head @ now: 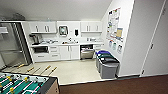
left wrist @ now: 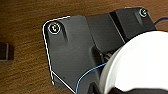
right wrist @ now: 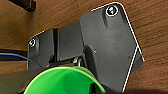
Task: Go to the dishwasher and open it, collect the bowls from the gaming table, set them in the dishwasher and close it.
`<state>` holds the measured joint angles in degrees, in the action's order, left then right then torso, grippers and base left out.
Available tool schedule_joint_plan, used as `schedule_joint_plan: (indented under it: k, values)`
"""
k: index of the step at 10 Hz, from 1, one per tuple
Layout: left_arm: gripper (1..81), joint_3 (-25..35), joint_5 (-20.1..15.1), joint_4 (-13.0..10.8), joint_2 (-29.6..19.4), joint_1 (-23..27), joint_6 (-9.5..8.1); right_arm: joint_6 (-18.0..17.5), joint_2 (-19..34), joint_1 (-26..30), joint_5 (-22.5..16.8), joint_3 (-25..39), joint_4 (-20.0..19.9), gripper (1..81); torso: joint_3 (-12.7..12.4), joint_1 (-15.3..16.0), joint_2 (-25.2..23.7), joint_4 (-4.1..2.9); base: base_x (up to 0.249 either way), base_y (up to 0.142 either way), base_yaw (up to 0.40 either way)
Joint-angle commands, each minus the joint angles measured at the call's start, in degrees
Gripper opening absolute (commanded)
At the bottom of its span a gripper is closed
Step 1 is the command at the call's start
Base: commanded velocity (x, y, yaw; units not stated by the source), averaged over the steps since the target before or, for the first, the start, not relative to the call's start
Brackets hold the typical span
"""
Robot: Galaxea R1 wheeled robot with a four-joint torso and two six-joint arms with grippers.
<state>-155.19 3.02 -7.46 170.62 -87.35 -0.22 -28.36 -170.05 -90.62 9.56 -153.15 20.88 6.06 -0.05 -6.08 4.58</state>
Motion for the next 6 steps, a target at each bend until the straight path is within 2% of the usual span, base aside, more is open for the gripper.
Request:
schedule_joint_plan:
  k: [1, 6]
  values:
    - [1.0, 0.06, -2.67, -0.36, -0.36, 2.92, 0.04, 0.23, 0.3, 2.77, -2.0, 0.06, 0.74, 1.0, 0.0, 0.05, 0.0, 0.0, 0.194, 0.0, 0.0]
    - [1.0, 0.06, -2.76, -0.36, -0.28, 3.01, 0.04, 0.23, 0.21, 2.85, -2.0, 0.06, 0.74, 1.0, 0.0, 0.05, 0.0, 0.0, 0.194, 0.0, 0.0]
